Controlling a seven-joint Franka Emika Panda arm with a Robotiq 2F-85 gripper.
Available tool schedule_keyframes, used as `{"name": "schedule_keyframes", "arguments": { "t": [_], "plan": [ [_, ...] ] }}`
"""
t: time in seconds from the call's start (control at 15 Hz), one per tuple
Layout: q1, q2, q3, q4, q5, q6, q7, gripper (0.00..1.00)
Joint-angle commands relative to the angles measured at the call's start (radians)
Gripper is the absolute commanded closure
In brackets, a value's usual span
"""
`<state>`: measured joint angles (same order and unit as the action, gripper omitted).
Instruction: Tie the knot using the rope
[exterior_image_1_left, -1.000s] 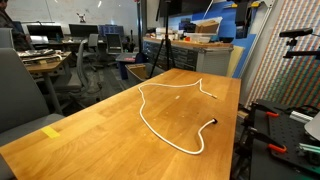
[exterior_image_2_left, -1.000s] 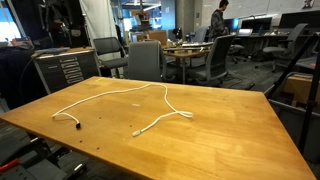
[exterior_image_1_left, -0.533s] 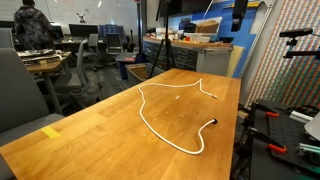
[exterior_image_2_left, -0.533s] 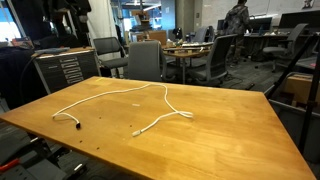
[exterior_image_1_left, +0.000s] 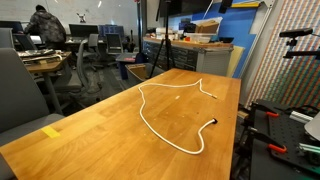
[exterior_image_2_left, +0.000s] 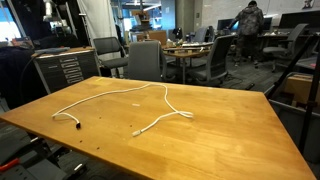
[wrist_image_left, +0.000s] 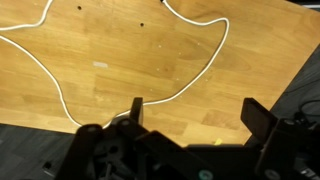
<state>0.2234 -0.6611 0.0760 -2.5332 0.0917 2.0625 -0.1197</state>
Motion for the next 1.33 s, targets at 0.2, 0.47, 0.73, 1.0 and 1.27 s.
{"name": "schedule_keyframes", "arguments": {
  "t": [0.2,0.47,0.73,1.0,1.27],
  "plan": [
    [0.013,0.004,0.04,-0.024,0.009,0.053,0.017,0.0],
    [0.081,0.071,0.123,-0.122,0.038,0.17,0.029,0.0],
    [0.164,0.18,0.203,-0.246,0.046,0.344,0.03,0.0],
    [0.189,0.376,0.265,-0.253,-0.016,0.496,0.029,0.0],
    [0.131,0.564,0.327,-0.253,-0.246,0.647,0.082,0.0]
  ]
}}
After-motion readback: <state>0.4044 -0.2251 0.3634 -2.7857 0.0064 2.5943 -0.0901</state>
